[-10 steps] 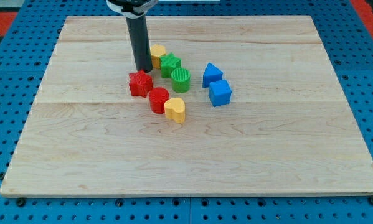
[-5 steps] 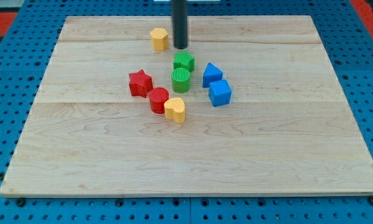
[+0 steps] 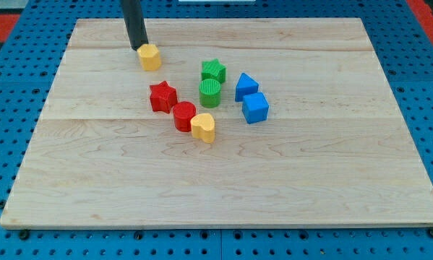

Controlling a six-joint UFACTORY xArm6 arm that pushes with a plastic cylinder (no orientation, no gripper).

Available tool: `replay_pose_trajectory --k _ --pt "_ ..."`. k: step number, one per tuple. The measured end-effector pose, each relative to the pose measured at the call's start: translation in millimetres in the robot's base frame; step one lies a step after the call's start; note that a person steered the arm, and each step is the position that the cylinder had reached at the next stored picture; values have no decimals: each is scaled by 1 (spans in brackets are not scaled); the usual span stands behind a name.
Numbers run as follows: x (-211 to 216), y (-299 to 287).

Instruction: Slide the yellow hexagon to the left side of green star

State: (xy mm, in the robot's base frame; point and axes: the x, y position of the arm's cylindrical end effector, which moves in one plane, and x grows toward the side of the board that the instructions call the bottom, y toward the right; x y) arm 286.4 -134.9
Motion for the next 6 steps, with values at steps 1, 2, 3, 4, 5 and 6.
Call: replay_pose_trajectory --k 1,2,3,4,5,6 --pt "8 26" --pt "17 23" --pt "26 37" --pt "25 18" --pt "25 -31" --pt "52 27"
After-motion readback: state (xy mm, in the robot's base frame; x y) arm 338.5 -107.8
